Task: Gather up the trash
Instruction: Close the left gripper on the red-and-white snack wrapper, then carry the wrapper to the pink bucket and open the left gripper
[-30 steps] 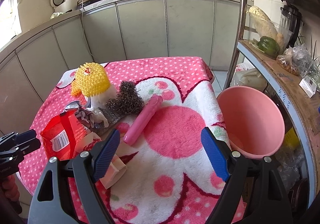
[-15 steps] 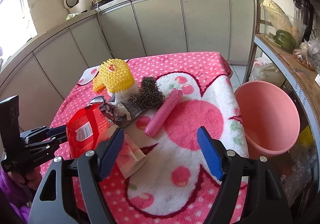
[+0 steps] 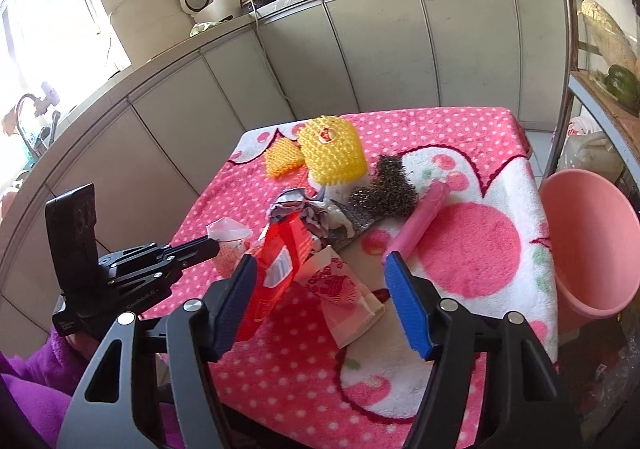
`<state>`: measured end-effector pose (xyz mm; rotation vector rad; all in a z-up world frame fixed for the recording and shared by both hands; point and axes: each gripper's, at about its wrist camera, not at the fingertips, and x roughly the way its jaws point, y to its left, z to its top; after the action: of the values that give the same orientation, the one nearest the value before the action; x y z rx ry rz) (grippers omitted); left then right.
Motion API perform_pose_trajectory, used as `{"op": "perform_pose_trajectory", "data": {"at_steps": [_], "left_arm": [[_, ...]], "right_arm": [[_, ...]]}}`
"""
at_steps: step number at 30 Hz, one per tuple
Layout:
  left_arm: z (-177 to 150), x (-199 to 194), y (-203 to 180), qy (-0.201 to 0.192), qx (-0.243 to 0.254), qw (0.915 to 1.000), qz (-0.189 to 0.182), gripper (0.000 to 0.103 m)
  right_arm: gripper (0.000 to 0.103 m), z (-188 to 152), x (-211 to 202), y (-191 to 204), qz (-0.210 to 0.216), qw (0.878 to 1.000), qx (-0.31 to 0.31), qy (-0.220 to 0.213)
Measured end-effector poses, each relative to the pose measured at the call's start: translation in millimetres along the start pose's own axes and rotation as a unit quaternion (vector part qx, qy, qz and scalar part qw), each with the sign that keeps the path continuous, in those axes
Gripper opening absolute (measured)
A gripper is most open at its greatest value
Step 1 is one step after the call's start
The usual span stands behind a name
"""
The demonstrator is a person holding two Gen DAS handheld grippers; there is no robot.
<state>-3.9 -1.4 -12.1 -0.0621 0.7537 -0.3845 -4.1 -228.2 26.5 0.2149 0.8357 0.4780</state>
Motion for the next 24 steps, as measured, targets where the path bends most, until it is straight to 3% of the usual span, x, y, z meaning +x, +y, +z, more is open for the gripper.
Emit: {"op": "perform_pose_trajectory", "data": {"at_steps": [5,8,11,13,19,24], "left_arm": [[3,-13,1,-0.015,-0.001,0.9999,-0.001,0.007],[3,-17,3,-0.019,-0.004,0.9998,0.0,0.007],[3,-21,2,-0.023,-0.005,0.9997,0.001,0.007],[3,-23,2,-0.025,-0.004,0.9997,0.002,0.007],[8,-34,-3,-0.035,0.004,0.9994,0.003,0.007],[14,-43,-10,-0.046,0.009,0.9989,0.001,0.007]], "right_arm": [[0.066,5,8,15,0.043,0.999,0.008,0.015],[0.065,7,14,24,0.039,0.999,-0.002,0.023],[0.047,7,25,27,0.032,0.999,-0.002,0.039],[0.026,5,33,27,0.036,0.998,0.004,0.053],[0.013,-1,31,28,0.06,0.996,0.001,0.063],[0.011,-1,11,26,0.074,0.996,-0.007,0.044]]}}
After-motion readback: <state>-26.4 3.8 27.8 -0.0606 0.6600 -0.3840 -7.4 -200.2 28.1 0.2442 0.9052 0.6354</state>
